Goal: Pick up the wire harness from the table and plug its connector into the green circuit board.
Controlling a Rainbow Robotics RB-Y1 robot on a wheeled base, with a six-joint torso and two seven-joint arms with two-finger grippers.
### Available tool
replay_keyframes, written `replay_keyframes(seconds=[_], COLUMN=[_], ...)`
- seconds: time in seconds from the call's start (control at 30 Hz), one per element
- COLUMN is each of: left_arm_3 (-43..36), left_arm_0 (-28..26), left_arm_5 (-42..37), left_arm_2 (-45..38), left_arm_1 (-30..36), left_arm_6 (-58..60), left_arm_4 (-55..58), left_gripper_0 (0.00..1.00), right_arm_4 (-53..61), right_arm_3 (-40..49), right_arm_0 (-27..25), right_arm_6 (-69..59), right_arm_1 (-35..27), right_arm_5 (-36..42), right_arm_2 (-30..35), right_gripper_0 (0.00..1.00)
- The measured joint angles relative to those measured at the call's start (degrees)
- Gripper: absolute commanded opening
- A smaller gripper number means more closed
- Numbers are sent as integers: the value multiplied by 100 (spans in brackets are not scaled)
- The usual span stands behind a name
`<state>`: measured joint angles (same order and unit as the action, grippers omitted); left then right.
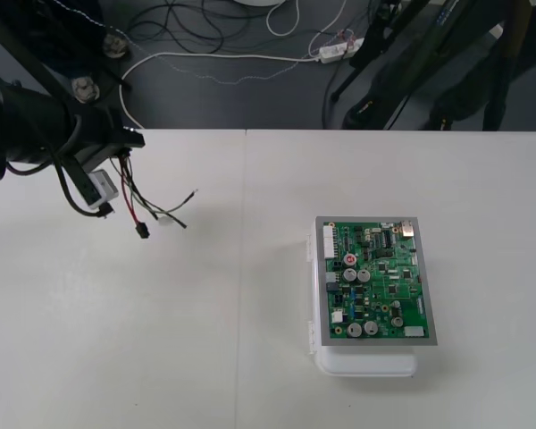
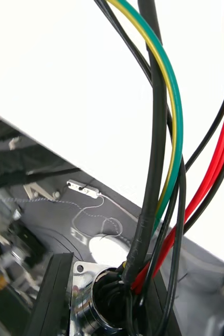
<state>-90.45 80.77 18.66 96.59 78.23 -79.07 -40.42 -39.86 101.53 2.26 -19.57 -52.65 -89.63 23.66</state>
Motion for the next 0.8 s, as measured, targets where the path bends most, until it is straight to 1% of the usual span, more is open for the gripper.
replay_keyframes(seconds=[0.17,0.27,0.33,0.47,0.57,0.8], left_arm_3=[-293,-455,-533,-553,-458,121], left_arm_0=[0,0,0,0,0,0], left_arm_5=[0,0,1,41,193,1013], left_arm_2=[-138,-220,-251,-261,-318,-622], left_arm_1=[184,282,339,410,420,405], left_arm_6=[397,417,417,417,417,479], left_arm_4=[812,1292,1831,2635,2808,2845], left_gripper_0=[0,0,0,0,0,0], right_arm_4=[-1,-35,-83,-182,-264,-360], right_arm_3=[1,1,1,1,1,3], right_arm_0=[8,9,10,10,11,13], right_arm_6=[0,0,0,0,-1,-1], right_arm_1=[0,0,0,0,0,0], right_arm_5=[0,0,0,0,0,0], right_arm_2=[0,0,0,0,0,0], right_gripper_0=[100,100,100,100,100,100])
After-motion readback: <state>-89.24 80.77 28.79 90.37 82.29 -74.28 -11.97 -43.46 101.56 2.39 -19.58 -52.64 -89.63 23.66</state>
